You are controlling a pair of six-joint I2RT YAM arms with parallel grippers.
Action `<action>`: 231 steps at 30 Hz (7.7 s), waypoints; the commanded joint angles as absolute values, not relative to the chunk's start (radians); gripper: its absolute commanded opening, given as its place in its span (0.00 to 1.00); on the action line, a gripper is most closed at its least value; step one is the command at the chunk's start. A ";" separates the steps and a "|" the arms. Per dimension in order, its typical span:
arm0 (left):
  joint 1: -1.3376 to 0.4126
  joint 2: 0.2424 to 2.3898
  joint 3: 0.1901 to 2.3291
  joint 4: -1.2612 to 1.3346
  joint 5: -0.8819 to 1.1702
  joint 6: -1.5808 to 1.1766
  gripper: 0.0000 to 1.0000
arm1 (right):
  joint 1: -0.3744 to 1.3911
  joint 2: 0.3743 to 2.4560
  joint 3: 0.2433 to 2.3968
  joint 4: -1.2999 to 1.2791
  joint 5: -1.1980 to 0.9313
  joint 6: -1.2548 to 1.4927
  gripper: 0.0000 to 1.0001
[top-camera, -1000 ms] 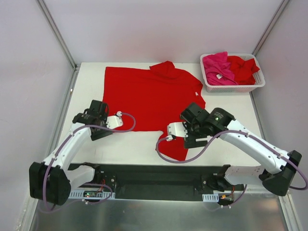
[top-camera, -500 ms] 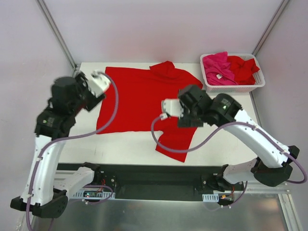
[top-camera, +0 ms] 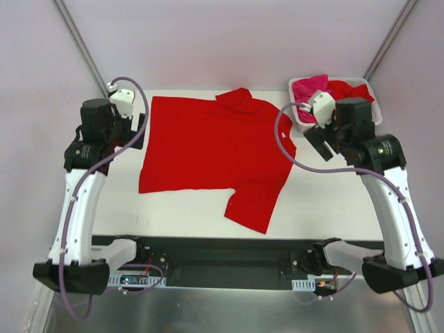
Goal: Fold and stack the t-shirts
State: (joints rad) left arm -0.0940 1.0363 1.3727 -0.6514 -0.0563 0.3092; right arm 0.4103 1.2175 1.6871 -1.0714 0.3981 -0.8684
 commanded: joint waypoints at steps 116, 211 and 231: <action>0.003 1.331 0.206 1.055 0.029 0.031 0.99 | 0.003 1.328 0.258 0.934 -0.034 -0.333 0.96; -0.018 0.956 0.837 -0.818 0.310 -0.420 0.99 | 1.150 1.062 0.667 -0.652 0.162 0.597 0.96; -0.017 1.126 0.992 -0.865 0.215 -0.430 0.99 | 1.292 1.378 0.957 -0.968 0.343 0.121 0.99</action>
